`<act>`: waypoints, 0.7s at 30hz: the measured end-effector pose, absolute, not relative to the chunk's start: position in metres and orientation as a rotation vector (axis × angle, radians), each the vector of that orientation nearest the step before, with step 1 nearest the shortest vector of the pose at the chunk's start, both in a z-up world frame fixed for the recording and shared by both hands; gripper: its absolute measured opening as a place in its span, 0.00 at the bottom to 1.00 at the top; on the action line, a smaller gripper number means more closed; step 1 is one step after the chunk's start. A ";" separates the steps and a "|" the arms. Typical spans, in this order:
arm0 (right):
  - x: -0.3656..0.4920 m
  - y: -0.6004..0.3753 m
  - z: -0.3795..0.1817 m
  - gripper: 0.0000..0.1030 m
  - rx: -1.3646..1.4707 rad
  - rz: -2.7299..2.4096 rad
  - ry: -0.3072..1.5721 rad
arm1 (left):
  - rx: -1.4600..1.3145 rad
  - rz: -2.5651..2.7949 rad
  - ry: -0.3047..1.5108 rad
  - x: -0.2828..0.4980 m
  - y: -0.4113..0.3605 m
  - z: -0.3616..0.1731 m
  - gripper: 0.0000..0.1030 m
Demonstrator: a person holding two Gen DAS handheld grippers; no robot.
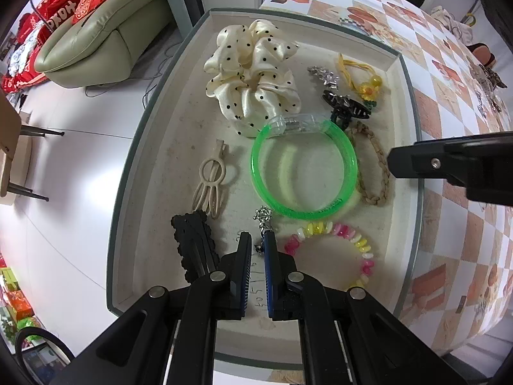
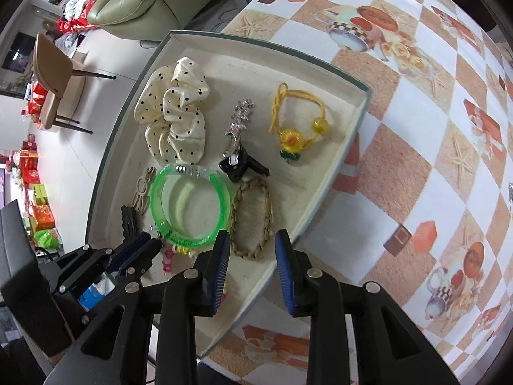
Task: Organize jewelry
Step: 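Lower both items into the tray and open right tool, then left tool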
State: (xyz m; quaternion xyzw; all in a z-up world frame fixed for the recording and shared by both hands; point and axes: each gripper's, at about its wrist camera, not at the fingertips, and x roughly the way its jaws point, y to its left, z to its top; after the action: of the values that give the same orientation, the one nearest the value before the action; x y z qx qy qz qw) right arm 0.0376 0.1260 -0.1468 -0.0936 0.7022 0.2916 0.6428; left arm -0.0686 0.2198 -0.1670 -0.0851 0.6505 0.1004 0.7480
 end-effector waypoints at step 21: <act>0.036 0.101 -0.128 0.31 -0.177 0.625 1.590 | -0.186 0.189 1.404 -0.064 0.215 -0.151 0.17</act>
State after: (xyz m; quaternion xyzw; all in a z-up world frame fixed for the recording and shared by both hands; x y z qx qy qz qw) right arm 0.0363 0.1010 -0.1283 -0.0779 0.7007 0.2755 0.6535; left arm -0.0642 0.2146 -0.1506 -0.0855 0.6436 0.0865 0.7556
